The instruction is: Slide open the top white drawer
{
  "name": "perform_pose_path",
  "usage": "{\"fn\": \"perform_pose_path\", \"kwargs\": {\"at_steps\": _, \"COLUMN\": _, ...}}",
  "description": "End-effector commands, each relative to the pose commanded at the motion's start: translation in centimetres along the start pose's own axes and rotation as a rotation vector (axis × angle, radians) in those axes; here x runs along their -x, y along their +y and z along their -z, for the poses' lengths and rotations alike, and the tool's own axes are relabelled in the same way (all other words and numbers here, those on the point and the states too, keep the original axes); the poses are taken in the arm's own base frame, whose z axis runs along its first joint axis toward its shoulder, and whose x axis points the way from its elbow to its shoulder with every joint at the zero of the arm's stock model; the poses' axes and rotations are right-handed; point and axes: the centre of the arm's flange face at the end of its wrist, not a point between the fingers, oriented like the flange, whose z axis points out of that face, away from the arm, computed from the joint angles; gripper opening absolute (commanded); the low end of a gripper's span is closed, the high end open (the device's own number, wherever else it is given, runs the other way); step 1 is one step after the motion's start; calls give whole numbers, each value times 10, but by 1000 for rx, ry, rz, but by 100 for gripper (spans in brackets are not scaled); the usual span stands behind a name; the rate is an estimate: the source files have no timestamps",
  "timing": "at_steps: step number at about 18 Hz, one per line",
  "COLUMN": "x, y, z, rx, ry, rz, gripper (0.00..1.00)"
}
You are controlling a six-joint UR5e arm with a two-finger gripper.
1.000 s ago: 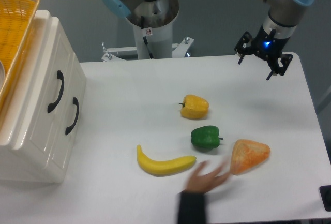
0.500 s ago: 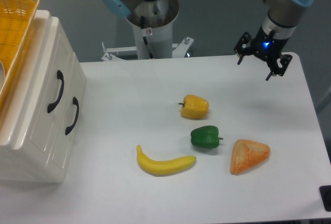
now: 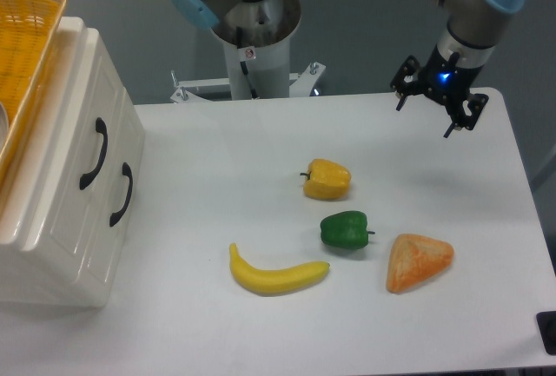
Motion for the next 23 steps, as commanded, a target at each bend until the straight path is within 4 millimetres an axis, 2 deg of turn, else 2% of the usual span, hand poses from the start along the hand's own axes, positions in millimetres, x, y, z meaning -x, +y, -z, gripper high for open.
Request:
{"fn": "perform_pose_path", "kwargs": {"at_steps": 6, "x": -12, "y": -23, "z": -8, "rx": 9, "ry": 16, "rz": 19, "gripper": 100}}
{"fn": "perform_pose_path", "kwargs": {"at_steps": 11, "x": -39, "y": -78, "z": -21, "rx": -6, "ry": 44, "rz": 149, "gripper": 100}}
{"fn": "perform_pose_path", "kwargs": {"at_steps": 15, "x": -73, "y": -131, "z": -28, "rx": -40, "ry": 76, "rz": 177, "gripper": 100}}
{"fn": "perform_pose_path", "kwargs": {"at_steps": 18, "x": -96, "y": -164, "z": -32, "rx": -30, "ry": 80, "rz": 266, "gripper": 100}}
{"fn": "perform_pose_path", "kwargs": {"at_steps": 21, "x": -117, "y": -192, "z": -33, "rx": -22, "ry": 84, "rz": 353, "gripper": 100}}
{"fn": "perform_pose_path", "kwargs": {"at_steps": 23, "x": -131, "y": -209, "z": -42, "rx": -7, "ry": 96, "rz": 386, "gripper": 100}}
